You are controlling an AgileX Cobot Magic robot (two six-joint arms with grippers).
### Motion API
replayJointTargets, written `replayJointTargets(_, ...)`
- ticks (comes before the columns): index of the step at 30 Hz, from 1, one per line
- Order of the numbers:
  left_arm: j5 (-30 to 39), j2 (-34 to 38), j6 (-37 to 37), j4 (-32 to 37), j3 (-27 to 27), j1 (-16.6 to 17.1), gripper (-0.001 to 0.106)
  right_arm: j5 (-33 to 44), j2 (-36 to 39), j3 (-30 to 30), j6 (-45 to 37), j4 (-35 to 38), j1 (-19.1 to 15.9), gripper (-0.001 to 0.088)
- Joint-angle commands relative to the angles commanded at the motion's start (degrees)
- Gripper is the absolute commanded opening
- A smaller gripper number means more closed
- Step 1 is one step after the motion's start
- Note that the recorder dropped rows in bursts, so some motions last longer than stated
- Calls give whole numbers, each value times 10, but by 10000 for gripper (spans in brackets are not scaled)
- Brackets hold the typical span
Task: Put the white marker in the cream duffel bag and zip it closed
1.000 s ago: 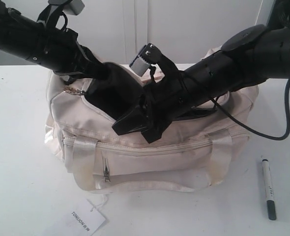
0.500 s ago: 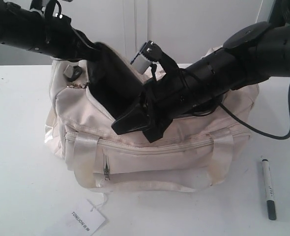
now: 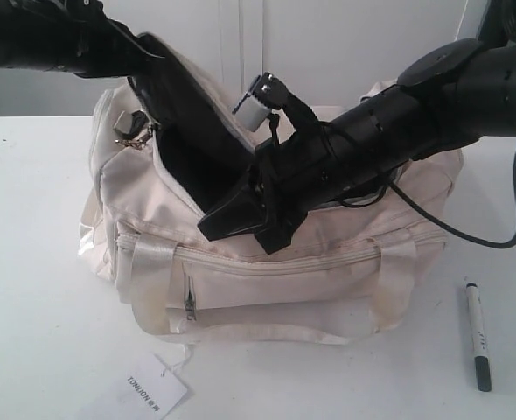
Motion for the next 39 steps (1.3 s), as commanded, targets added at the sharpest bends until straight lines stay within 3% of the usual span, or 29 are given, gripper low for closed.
replayJointTargets(18, -9, 57, -1, 0, 0, 0, 0, -25, 0, 0, 0, -1, 0, 0)
replayJointTargets(22, 35, 57, -1, 0, 0, 0, 0, -34, 0, 0, 0, -1, 0, 5)
replayJointTargets(27, 123, 57, -1, 0, 0, 0, 0, -53, 0, 0, 0, -1, 0, 168)
replayJointTargets(34, 138, 57, -1, 0, 0, 0, 0, -79, -3, -1, 0, -2, 0, 400)
replayJointTargets(39, 138, 57, -1, 0, 0, 0, 0, -150, -39, -1, 0, -2, 0, 441)
